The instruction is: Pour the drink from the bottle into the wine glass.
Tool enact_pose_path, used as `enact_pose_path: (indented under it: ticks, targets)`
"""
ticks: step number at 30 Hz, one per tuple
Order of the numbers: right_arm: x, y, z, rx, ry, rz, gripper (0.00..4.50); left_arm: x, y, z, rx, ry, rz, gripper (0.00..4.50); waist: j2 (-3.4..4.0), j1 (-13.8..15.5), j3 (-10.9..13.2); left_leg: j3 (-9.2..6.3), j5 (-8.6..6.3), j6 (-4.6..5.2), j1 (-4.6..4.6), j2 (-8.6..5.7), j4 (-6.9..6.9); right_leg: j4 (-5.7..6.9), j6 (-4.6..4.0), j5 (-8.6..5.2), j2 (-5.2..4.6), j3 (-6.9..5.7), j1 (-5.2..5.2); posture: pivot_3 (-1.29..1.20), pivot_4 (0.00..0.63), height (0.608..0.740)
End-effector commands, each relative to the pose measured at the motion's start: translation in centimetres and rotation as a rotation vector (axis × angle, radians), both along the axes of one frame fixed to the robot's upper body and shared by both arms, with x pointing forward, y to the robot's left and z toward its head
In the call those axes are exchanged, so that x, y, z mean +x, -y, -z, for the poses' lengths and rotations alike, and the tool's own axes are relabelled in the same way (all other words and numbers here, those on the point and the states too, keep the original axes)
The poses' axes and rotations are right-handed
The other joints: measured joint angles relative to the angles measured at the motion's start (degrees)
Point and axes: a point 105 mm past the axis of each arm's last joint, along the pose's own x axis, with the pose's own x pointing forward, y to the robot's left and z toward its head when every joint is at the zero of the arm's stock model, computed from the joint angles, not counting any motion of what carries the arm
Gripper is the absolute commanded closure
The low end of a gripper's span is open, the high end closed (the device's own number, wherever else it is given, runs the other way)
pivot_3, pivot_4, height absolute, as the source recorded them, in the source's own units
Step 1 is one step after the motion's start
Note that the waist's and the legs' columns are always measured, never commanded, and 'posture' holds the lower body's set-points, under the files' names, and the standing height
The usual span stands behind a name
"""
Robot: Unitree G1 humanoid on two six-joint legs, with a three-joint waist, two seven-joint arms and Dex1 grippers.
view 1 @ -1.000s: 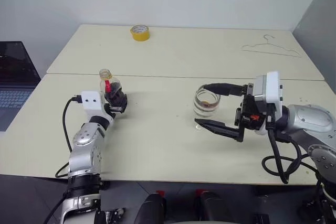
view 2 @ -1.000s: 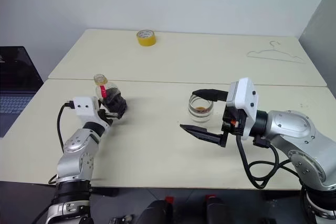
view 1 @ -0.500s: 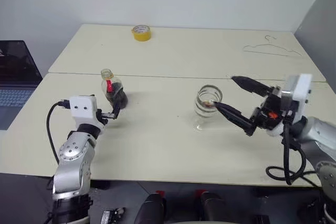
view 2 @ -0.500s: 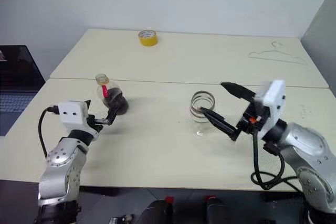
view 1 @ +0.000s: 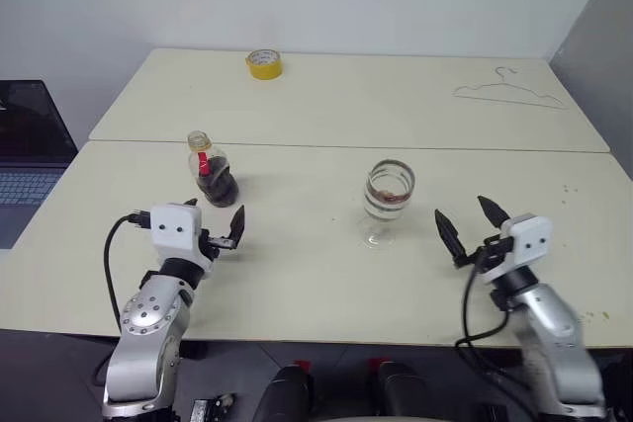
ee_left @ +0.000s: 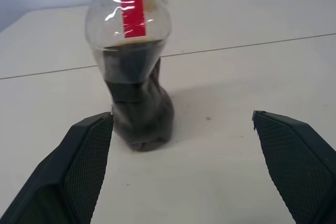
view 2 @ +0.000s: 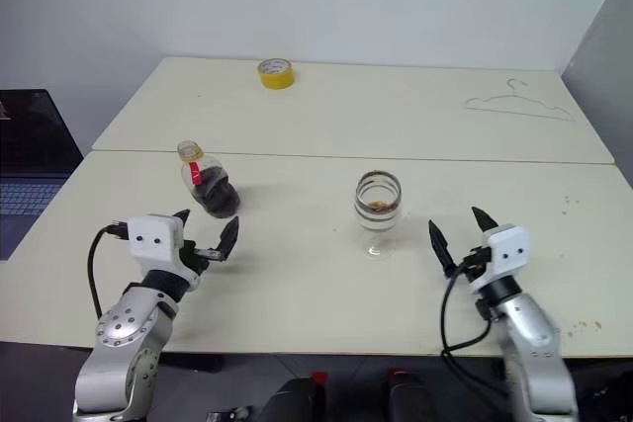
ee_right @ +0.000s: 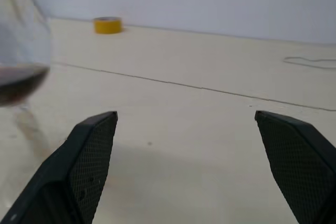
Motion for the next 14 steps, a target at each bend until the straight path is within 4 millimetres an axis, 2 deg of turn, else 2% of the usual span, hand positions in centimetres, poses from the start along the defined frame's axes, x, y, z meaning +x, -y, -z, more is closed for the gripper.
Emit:
enact_pose_path:
  ticks: [1,7,14]
  targets:
    - [0.7,0.4,-0.6,-0.022,0.101,0.099,0.0,-0.3,1.1,-1.3,0.01,0.062,0.018,0.04,0.01,0.0,-0.01,0.01,0.01,-0.02,0.01,0.0,0.0,0.0,0.0,0.0,0.0,0.01,0.0,0.0,0.15,0.74]
    - [1.4,0.8,0.8,0.026,0.085,0.163,0.0,-0.8,2.4,-0.7,-0.001,0.059,0.05,0.04,0.03,-0.03,-0.01,0.02,0.08,-0.14,0.0,0.0,-0.01,0.0,0.0,0.0,0.0,0.01,0.0,0.0,0.15,0.74]
    - [1.8,1.0,0.6,0.039,0.085,0.16,0.0,-0.8,2.4,-0.8,0.009,0.084,0.048,0.04,0.06,-0.05,-0.02,0.03,-0.02,0.04,0.01,0.01,-0.01,0.0,0.0,0.0,0.01,0.02,0.0,0.0,0.15,0.74]
